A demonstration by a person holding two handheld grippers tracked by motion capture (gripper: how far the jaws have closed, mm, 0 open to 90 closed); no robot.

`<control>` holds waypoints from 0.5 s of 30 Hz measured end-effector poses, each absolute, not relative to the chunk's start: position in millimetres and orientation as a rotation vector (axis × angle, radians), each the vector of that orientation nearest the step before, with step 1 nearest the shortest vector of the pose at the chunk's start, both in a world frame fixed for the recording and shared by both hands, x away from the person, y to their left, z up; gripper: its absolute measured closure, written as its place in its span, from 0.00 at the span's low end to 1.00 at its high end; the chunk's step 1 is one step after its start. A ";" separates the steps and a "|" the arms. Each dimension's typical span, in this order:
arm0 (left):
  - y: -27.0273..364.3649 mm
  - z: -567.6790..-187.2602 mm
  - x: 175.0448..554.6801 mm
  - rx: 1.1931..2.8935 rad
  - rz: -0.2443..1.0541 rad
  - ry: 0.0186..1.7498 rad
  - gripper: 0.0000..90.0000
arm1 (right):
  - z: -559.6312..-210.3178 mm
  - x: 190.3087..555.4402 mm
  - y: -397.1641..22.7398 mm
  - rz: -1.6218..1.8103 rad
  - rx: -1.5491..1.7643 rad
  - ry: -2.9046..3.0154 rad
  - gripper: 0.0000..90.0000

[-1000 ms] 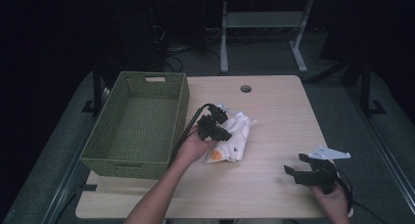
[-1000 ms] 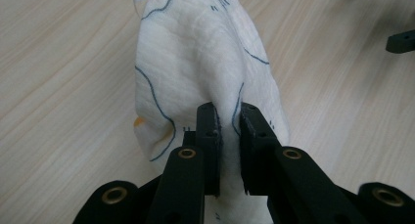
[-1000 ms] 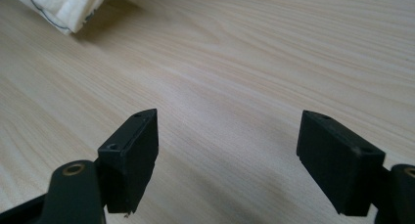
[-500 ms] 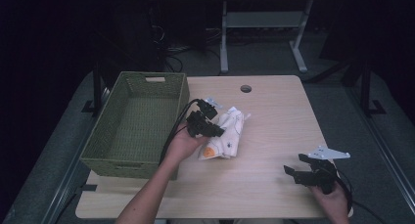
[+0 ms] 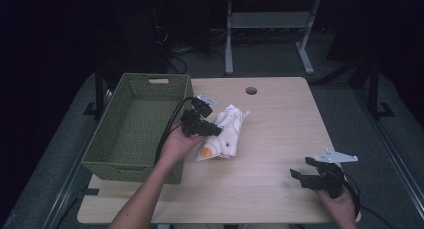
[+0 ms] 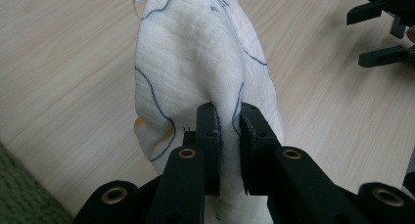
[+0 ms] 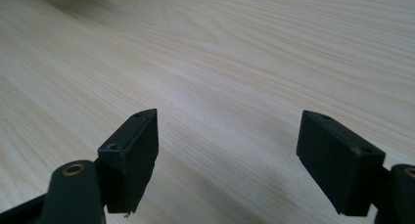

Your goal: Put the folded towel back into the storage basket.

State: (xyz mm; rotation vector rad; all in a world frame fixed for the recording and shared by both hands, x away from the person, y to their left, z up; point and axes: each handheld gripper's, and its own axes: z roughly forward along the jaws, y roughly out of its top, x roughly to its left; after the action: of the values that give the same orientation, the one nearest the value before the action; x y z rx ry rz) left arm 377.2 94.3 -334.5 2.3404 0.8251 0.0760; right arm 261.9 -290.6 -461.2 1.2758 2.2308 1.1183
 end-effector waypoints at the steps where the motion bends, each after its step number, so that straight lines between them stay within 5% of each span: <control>1: 95.7 -333.1 377.0 2.332 0.077 0.830 0.90 | -461.2 261.8 -290.6 1.118 1.276 2.231 0.25; 15: 119.9 -311.9 376.3 2.297 0.071 0.824 0.90 | -462.1 262.9 -289.7 1.106 1.280 2.239 0.25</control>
State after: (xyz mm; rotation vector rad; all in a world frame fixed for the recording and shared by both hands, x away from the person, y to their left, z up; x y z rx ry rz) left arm 376.3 119.9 -311.9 2.2970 0.8237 0.0707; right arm 262.9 -289.7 -462.1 1.2798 2.2388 1.1063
